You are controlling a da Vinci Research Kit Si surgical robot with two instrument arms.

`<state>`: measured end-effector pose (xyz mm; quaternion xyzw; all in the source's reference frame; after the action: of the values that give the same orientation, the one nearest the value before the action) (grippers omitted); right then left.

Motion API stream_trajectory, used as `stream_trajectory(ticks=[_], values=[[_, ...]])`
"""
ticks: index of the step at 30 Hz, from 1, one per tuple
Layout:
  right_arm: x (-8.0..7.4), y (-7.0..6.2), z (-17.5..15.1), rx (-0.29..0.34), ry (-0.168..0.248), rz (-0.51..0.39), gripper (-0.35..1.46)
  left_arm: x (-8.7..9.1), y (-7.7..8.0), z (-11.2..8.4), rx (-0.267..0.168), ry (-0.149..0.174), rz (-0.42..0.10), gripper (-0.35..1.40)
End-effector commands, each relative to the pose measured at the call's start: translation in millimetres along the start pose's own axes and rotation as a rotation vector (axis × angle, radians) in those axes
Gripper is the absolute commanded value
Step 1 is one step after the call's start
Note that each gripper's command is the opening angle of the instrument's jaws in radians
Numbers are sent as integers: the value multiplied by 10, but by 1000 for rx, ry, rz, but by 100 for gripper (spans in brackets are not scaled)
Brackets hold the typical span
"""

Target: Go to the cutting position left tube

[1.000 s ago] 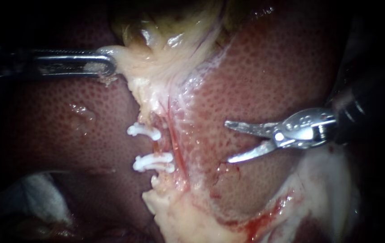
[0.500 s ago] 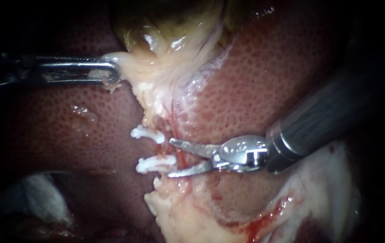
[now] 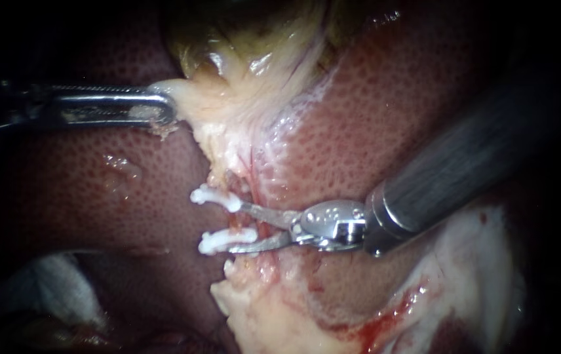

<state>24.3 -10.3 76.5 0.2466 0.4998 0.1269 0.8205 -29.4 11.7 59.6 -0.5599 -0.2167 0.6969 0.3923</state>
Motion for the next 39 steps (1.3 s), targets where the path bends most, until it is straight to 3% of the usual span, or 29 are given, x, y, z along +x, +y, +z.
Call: stream_trajectory(ticks=[1, 17, 39], values=[[1, -1, 1, 5, 1, 0, 143, 0, 1, 1, -1, 0, 0, -35], [8, 7, 18, 112, 11, 70, 131, -7, 1, 11, -6, -1, 4, -35], [6, 19, 45, 127, 8, 138, 123, -9, 0, 16, -6, -1, 6, -35]])
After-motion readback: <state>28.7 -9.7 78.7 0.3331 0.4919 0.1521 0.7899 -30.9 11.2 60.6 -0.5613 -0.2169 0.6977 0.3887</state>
